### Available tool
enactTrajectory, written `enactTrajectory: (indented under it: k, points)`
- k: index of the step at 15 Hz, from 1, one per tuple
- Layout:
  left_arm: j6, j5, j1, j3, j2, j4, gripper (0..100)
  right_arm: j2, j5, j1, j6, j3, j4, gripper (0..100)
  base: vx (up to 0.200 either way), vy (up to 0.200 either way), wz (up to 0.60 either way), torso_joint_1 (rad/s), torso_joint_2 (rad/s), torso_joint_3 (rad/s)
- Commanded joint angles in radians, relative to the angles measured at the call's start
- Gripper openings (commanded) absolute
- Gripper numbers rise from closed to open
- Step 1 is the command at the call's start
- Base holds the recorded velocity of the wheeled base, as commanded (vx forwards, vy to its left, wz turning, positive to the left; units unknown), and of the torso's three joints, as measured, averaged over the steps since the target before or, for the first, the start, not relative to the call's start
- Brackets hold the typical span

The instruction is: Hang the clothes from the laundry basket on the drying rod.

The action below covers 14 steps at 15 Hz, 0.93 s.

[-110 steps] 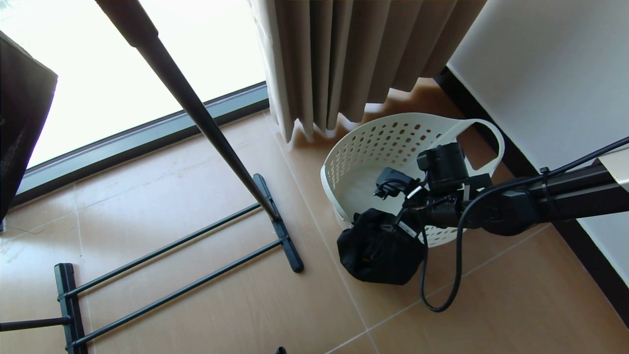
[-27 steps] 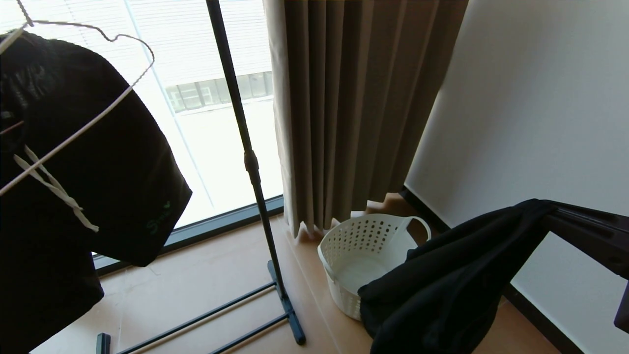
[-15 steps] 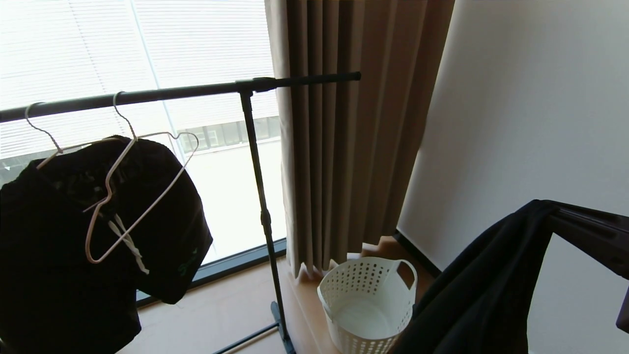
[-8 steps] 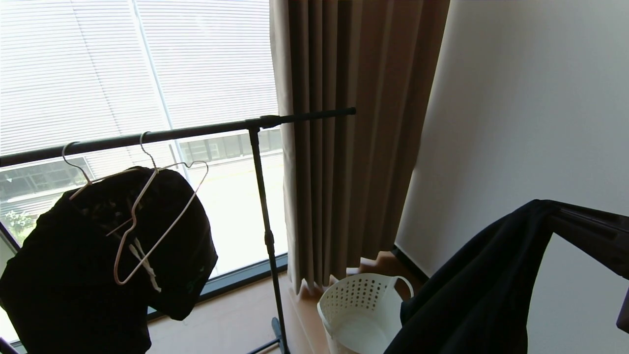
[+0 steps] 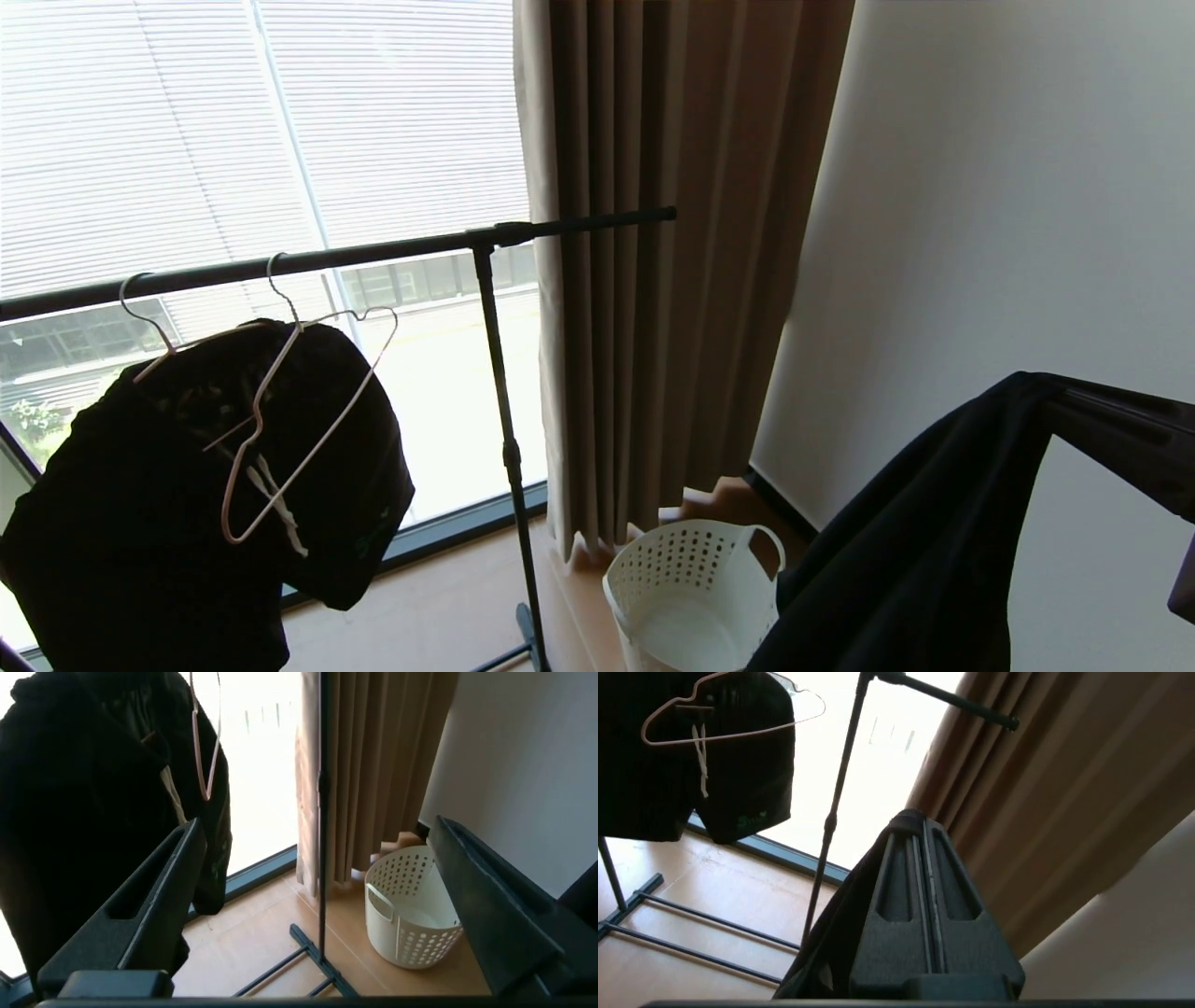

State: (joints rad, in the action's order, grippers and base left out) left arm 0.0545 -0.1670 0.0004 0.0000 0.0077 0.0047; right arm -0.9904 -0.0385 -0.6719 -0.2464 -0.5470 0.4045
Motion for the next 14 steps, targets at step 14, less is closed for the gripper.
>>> enactTrajectory:
  k: [14]
  points:
    - [-0.008,0.001,0.001,0.000,0.002,0.000,100,-0.022,0.002,0.000,-0.001,0.032,0.043,0,0.000,0.000,0.30,0.004,0.00,-0.057]
